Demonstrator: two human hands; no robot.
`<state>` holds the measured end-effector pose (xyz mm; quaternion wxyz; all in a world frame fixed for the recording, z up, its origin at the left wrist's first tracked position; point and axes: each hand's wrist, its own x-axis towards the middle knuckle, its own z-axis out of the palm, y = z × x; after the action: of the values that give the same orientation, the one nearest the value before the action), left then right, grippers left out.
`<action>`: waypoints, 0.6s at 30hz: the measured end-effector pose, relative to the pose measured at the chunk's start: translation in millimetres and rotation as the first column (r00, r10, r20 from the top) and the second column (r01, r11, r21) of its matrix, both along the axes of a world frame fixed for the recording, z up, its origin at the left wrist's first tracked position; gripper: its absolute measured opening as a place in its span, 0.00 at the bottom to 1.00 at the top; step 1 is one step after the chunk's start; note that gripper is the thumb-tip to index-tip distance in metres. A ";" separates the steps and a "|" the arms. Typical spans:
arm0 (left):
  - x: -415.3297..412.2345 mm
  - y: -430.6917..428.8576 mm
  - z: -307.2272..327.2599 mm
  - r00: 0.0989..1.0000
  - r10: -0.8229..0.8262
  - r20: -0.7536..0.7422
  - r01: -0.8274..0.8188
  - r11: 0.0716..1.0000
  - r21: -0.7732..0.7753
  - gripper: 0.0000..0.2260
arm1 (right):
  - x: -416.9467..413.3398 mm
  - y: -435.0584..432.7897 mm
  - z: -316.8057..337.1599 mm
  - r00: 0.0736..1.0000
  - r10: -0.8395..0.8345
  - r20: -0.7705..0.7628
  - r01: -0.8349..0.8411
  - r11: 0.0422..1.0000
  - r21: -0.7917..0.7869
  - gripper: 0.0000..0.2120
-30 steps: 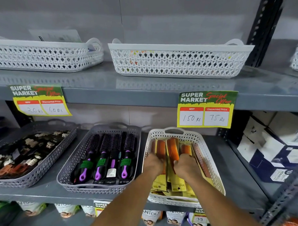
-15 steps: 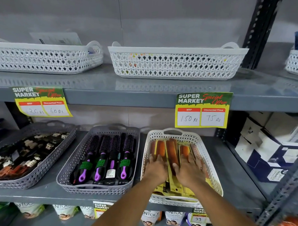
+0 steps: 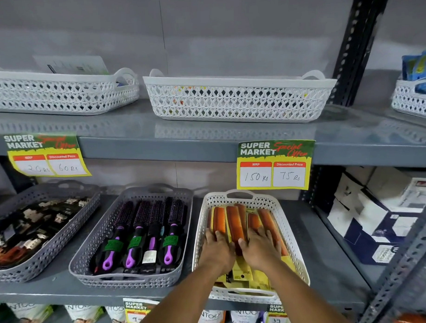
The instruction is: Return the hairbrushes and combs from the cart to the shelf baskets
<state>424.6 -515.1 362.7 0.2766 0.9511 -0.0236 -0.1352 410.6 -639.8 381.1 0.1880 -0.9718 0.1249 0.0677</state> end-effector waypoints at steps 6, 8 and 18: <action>-0.7 1.8 0.3 0.998 -0.042 0.050 0.040 0.998 0.043 0.32 | -5.5 -2.4 4.1 0.992 -0.124 0.021 0.125 0.991 -0.047 0.32; 0.8 2.5 2.0 0.996 -0.075 0.049 0.070 0.993 0.091 0.32 | -6.2 -3.8 3.9 0.988 -0.149 -0.036 0.148 0.989 -0.027 0.35; -0.7 9.0 17.1 0.969 -0.091 0.230 0.057 0.987 0.150 0.35 | -18.8 4.8 13.3 0.970 -0.111 0.217 0.124 0.991 -0.047 0.33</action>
<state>423.9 -506.1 379.7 0.1980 0.9762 -0.0823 -0.0328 391.8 -635.0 394.3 0.1749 -0.9696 0.1632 -0.0524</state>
